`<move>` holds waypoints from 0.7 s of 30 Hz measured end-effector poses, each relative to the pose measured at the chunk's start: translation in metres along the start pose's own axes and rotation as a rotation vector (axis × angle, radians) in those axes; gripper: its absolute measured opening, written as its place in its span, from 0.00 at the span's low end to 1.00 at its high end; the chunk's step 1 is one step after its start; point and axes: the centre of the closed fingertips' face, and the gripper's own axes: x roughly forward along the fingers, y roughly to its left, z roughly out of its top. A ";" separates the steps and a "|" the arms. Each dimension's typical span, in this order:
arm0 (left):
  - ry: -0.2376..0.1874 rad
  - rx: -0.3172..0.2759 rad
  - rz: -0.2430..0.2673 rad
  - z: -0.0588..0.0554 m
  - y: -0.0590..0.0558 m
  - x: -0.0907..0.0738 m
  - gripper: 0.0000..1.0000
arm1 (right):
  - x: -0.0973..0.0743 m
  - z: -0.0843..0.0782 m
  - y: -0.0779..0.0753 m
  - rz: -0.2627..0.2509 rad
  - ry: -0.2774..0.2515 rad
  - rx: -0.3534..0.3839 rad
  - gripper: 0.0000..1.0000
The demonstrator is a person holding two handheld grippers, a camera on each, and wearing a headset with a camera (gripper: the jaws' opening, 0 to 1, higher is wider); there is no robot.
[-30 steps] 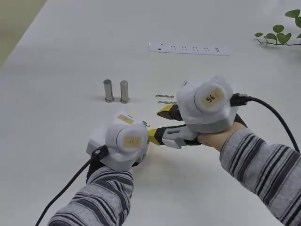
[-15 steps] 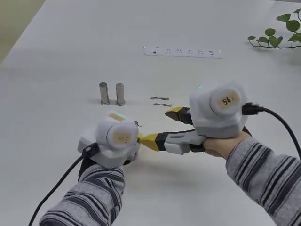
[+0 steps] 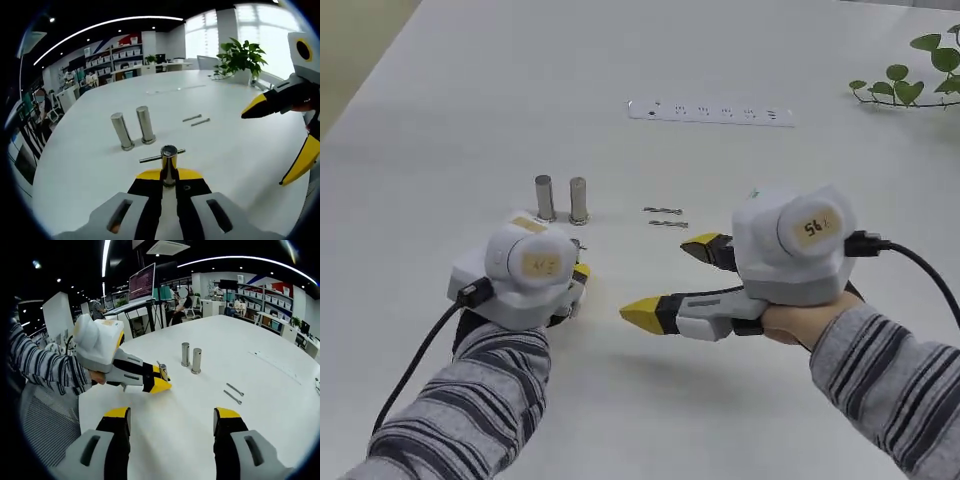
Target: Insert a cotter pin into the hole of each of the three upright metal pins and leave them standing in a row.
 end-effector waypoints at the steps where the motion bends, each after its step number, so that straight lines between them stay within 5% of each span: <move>1: -0.002 0.001 0.005 0.001 0.003 0.000 0.05 | 0.000 0.000 0.000 0.001 -0.002 0.000 0.65; 7: 0.000 0.001 0.029 0.003 0.021 0.001 0.05 | 0.000 -0.001 -0.001 0.000 -0.004 0.001 0.65; 21: 0.024 -0.020 0.042 -0.005 0.035 0.000 0.05 | -0.002 -0.007 -0.005 -0.009 0.006 0.027 0.63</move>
